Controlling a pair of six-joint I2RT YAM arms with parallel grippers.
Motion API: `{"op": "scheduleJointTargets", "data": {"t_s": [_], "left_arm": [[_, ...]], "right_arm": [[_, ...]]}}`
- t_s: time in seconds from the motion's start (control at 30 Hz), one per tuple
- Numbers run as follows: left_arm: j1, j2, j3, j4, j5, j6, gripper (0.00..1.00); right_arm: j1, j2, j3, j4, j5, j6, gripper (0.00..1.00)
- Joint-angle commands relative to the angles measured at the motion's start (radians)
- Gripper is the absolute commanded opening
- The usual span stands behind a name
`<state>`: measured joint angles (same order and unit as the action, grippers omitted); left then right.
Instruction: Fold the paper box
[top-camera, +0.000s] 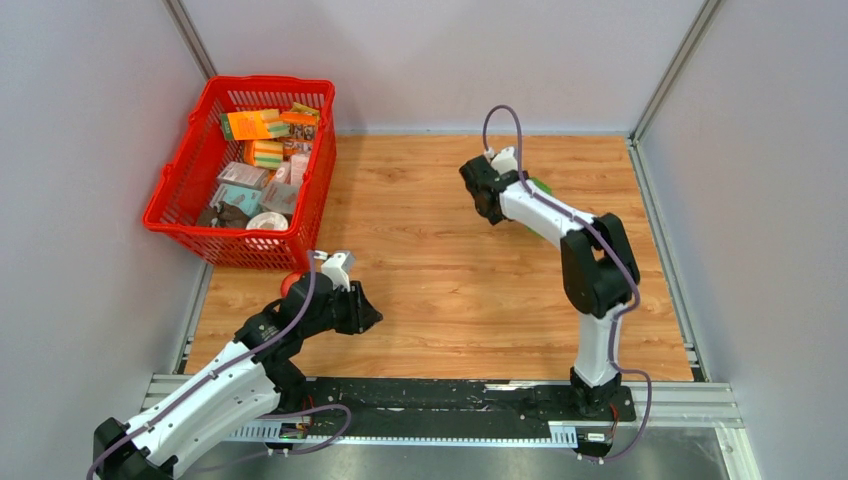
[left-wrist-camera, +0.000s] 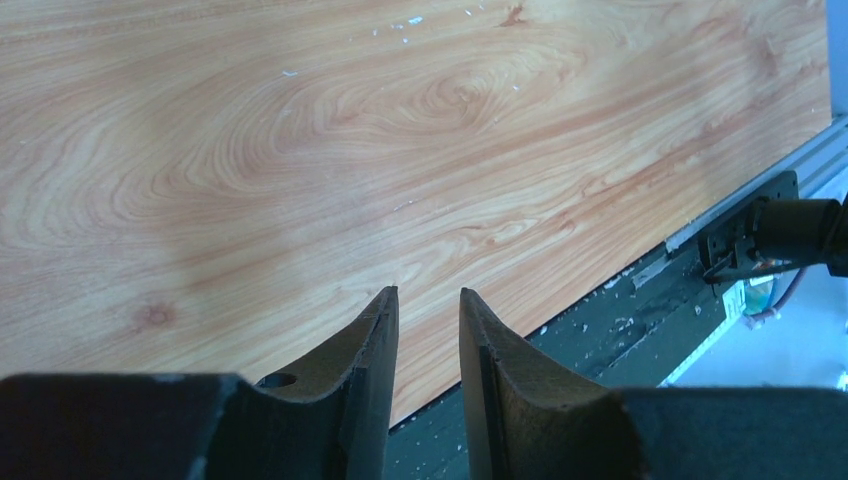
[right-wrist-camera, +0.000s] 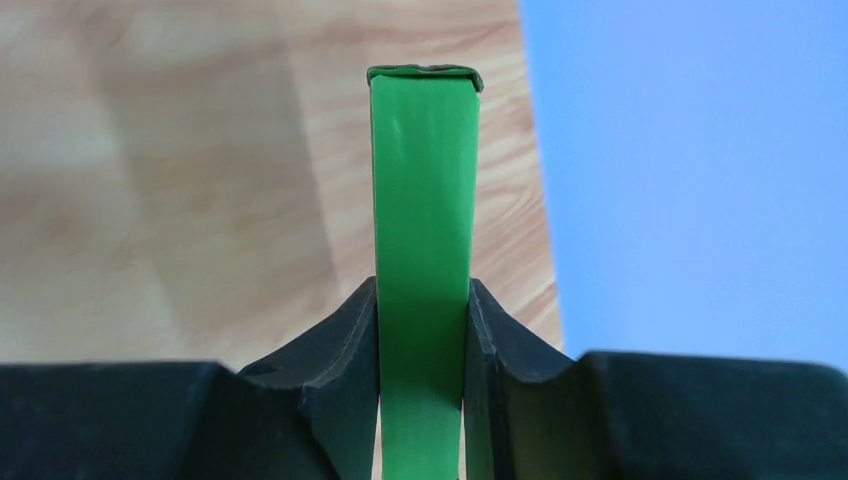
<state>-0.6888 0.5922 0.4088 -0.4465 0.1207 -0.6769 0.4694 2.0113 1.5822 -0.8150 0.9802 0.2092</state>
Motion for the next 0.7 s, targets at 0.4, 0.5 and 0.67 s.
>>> {"op": "scheduleJointTargets", "data": {"t_s": [0.4, 0.5, 0.67], "left_arm": [[0.002, -0.034, 0.119, -0.187, 0.083, 0.097, 0.37], [0.000, 0.009, 0.125, -0.161, 0.111, 0.105, 0.36], [0.002, 0.061, 0.142, -0.153, 0.117, 0.125, 0.35]], "right_arm": [[-0.305, 0.483, 0.338, 1.083, 0.149, -1.162, 0.31], [-0.325, 0.535, 0.387, 1.103, 0.129, -1.185, 0.31], [-0.356, 0.558, 0.453, 1.012, 0.048, -1.124, 0.62]]}}
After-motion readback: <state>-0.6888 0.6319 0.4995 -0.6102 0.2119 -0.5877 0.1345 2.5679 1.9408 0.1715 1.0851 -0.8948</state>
